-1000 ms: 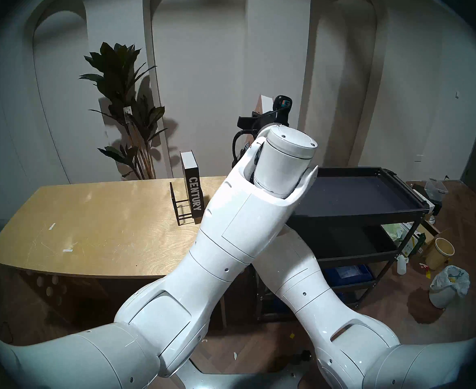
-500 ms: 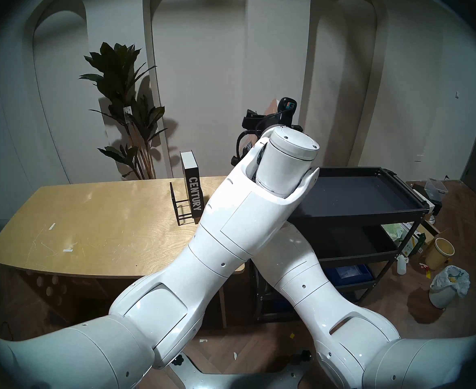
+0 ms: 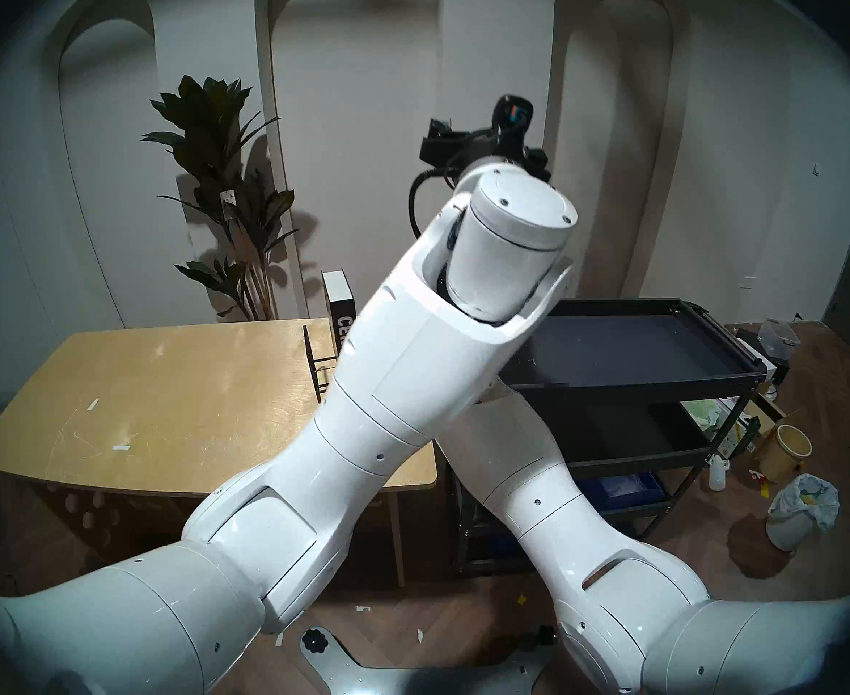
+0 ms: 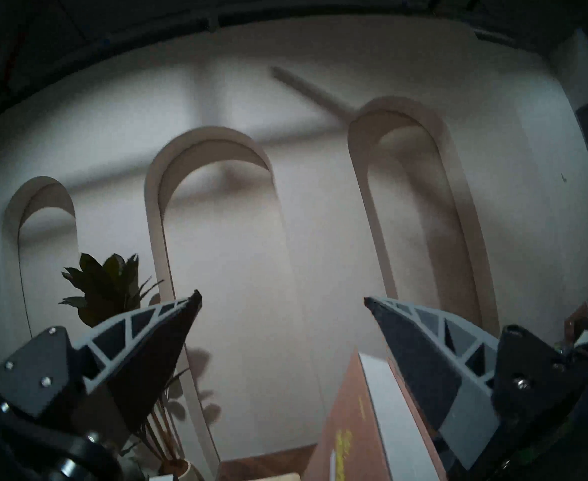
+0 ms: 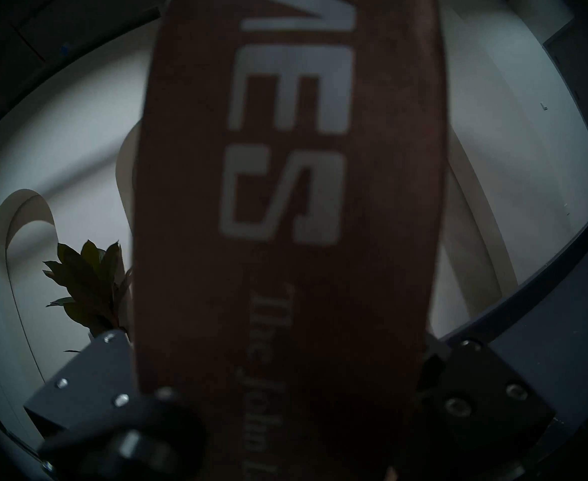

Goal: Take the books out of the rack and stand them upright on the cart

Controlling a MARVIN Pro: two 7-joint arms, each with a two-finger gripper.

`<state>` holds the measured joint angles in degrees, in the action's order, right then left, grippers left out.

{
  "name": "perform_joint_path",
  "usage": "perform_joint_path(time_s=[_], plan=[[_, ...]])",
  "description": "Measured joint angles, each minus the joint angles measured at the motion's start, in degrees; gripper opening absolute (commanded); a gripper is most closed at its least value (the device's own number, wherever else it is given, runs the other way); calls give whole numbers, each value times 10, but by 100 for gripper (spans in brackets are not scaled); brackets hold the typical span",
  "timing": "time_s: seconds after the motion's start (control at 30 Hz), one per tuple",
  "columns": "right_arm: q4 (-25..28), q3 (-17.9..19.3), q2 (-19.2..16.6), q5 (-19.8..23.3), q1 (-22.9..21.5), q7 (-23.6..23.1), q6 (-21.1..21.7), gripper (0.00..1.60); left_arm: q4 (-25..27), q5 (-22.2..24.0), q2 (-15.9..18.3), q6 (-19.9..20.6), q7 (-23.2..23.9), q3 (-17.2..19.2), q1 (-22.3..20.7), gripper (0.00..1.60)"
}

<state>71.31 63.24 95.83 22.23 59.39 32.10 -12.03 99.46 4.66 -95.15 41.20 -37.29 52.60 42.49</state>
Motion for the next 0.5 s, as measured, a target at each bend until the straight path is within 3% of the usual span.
perform_joint_path(time_s=[0.33, 0.5], plan=[[-4, 5, -5, -6, -4, 20, 22, 0, 87, 10, 56, 6, 40, 82, -26, 160], [4, 13, -18, -13, -12, 25, 31, 0, 101, 33, 88, 19, 61, 131, -30, 160]])
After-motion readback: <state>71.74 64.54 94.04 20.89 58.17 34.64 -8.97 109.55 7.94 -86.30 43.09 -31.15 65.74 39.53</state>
